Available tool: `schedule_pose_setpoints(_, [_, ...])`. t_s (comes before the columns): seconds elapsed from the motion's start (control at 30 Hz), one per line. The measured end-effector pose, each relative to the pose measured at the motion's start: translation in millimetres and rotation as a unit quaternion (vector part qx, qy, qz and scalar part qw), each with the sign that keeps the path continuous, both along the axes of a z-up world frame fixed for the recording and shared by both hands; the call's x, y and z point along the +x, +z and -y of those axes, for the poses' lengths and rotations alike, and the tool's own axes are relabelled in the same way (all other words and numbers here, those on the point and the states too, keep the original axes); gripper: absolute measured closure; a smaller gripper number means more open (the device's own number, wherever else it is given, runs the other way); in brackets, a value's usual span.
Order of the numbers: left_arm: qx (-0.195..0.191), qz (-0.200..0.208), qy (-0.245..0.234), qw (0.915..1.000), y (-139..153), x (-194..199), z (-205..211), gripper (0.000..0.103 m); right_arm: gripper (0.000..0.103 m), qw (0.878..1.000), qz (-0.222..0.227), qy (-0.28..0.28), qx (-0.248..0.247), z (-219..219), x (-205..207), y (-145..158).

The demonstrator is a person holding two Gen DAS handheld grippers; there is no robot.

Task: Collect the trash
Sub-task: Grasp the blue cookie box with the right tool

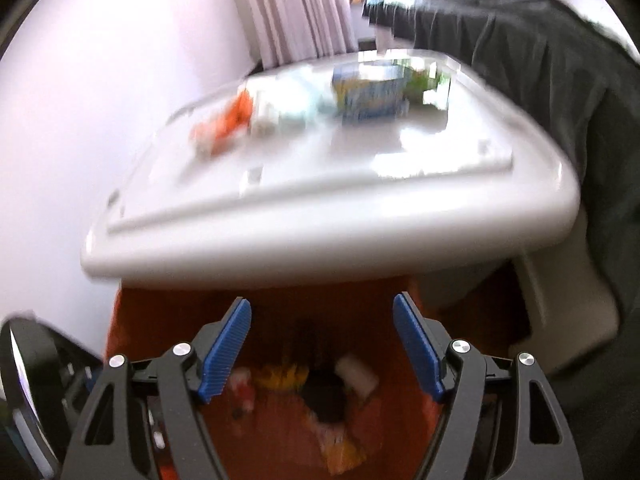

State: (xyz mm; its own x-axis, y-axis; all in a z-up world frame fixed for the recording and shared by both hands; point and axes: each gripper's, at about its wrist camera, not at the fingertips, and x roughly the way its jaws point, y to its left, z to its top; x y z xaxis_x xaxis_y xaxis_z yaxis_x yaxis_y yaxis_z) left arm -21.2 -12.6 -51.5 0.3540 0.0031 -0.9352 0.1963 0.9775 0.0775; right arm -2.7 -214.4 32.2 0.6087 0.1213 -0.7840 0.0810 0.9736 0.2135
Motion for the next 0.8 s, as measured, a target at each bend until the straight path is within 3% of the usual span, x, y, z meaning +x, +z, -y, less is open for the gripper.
schedule_pose_setpoints(0.13, [-0.002, 0.001, -0.011, 0.9999, -1, -1, 4, 0.027, 0.020, 0.998, 0.061, -0.003, -0.021, 22, 42, 36])
schedule_pose_setpoints(0.3, [-0.013, -0.003, -0.011, 0.9998, -3, -1, 5, 0.027, 0.009, 0.997, 0.071, -0.017, -0.020, 54, 100, 54])
schedule_pose_setpoints(0.53, [-0.040, -0.018, 0.003, 0.9990, -6, 3, -1, 0.027, 0.006, 0.999, 0.022, -0.041, 0.017, 63, 153, 24])
schedule_pose_setpoints(0.8, [-0.060, -0.019, 0.013, 0.9980, -3, 3, -8, 0.027, 0.006, 0.997, 0.016, -0.034, -0.070, 42, 191, -2])
